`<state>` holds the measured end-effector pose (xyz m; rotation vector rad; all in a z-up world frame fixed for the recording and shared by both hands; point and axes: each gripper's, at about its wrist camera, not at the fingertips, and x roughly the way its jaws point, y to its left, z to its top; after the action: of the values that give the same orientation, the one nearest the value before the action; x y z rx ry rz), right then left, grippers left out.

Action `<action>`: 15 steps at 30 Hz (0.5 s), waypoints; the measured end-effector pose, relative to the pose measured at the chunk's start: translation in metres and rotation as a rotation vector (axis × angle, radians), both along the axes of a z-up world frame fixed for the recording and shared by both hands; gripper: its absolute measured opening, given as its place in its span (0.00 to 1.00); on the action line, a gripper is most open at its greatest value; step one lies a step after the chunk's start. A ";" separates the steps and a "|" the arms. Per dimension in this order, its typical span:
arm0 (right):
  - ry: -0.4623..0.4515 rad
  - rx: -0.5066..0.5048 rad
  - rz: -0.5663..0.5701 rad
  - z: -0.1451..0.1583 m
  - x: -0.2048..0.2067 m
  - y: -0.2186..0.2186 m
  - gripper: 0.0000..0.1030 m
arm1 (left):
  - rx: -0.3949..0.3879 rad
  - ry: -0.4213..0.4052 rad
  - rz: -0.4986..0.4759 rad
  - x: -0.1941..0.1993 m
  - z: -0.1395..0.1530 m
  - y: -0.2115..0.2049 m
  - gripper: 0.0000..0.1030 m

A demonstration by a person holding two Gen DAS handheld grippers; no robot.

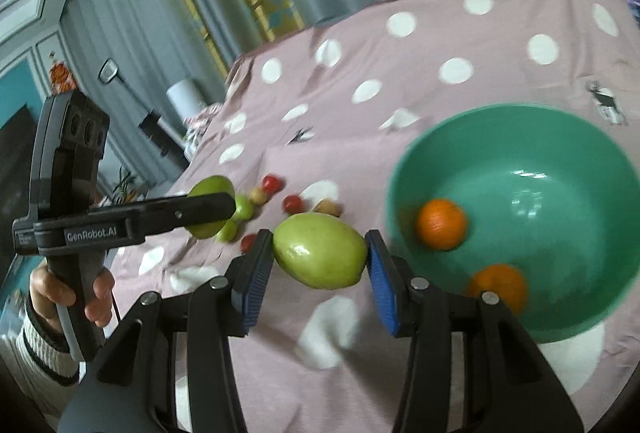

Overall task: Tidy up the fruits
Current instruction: 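Carry both green tomatoes to the green bowl and open both grippers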

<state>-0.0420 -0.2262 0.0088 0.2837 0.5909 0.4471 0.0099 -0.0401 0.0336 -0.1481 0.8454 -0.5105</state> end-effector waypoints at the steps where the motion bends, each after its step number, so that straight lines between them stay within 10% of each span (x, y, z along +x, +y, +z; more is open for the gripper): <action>1: -0.007 0.012 -0.020 0.002 -0.002 -0.008 0.46 | -0.005 -0.005 -0.017 0.002 0.002 -0.006 0.38; 15: -0.002 -0.025 -0.286 -0.001 -0.013 -0.075 0.46 | 0.011 0.037 -0.199 0.032 -0.011 -0.103 0.38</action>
<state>-0.0547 -0.3015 0.0082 0.3378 0.5441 0.1645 0.0416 -0.1428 0.0225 -0.0640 0.9035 -0.6913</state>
